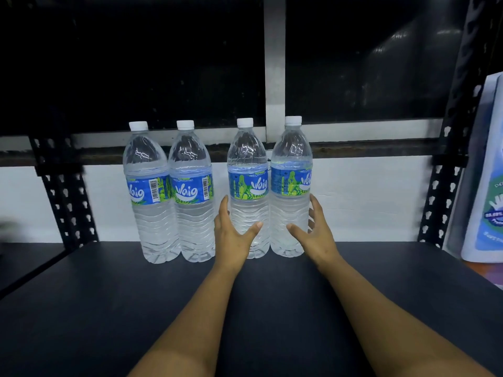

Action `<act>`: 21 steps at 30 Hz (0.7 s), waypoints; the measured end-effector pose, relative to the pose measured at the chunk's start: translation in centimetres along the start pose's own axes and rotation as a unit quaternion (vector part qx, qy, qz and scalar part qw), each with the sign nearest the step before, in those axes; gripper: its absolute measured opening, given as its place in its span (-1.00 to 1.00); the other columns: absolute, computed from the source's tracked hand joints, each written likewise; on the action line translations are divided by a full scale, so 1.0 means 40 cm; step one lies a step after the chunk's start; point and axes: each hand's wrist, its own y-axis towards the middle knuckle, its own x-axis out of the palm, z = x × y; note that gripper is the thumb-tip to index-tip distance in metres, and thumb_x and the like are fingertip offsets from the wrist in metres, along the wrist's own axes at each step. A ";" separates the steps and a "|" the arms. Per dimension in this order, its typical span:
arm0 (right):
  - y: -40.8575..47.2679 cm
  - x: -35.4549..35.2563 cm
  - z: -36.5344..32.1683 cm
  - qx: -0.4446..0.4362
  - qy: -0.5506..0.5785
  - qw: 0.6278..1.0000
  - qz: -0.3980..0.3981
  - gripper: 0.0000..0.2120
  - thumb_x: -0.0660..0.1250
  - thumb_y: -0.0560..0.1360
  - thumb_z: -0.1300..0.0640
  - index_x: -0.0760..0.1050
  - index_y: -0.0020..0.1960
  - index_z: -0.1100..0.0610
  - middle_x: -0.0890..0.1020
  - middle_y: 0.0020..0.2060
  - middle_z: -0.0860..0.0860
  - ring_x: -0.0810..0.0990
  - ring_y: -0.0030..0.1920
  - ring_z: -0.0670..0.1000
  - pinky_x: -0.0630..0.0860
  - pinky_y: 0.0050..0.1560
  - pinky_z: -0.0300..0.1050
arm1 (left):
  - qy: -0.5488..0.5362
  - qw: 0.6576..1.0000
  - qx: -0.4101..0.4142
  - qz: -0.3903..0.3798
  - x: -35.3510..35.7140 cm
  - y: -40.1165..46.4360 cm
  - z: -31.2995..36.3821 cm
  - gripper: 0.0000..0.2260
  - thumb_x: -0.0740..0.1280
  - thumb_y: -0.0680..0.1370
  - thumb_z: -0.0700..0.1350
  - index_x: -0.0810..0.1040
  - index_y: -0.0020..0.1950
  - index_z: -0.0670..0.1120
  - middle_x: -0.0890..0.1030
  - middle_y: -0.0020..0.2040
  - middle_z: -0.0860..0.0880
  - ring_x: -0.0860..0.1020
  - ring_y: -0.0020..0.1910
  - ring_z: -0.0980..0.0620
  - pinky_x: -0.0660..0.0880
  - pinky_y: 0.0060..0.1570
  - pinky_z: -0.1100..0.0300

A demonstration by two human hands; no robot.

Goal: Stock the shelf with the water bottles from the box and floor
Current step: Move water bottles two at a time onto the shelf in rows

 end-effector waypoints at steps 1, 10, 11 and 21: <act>0.000 0.001 -0.001 -0.003 -0.002 1.000 0.004 -0.21 0.43 0.48 0.16 0.07 0.52 -0.17 0.37 0.29 -0.18 0.37 0.32 -0.08 0.35 0.34 -0.06 | 0.002 1.000 0.005 0.000 -0.001 -0.001 0.003 -0.15 0.50 0.43 0.02 0.02 0.55 0.13 0.24 0.48 -0.06 0.28 0.43 0.00 0.31 0.39 0.02; 0.001 0.008 -0.006 -0.044 -0.073 0.994 0.069 -0.20 0.53 0.37 0.04 0.17 0.48 -0.09 0.46 0.23 -0.04 0.47 0.21 -0.03 0.46 0.21 -0.05 | -0.009 0.999 0.009 -0.048 -0.020 0.006 -0.002 -0.21 0.46 0.48 -0.09 0.04 0.54 0.17 0.30 0.49 0.09 0.26 0.47 0.08 0.27 0.42 0.04; 0.002 0.009 -0.004 -0.044 -0.083 0.993 0.074 -0.18 0.54 0.35 0.02 0.18 0.49 -0.08 0.45 0.24 -0.01 0.47 0.22 -0.03 0.47 0.22 -0.02 | -0.016 0.998 0.010 -0.065 -0.027 0.008 -0.003 -0.23 0.44 0.50 -0.10 0.03 0.55 0.17 0.28 0.50 0.11 0.23 0.49 0.10 0.24 0.44 0.05; -0.002 0.015 -0.003 -0.044 -0.068 0.996 0.032 -0.12 0.47 0.39 0.05 0.03 0.54 -0.09 0.34 0.40 -0.11 0.33 0.40 -0.04 0.33 0.40 0.03 | 0.033 0.998 0.019 -0.040 -0.015 0.001 0.007 -0.09 0.50 0.43 0.05 -0.06 0.56 0.12 0.13 0.54 0.01 0.19 0.50 0.03 0.24 0.43 0.04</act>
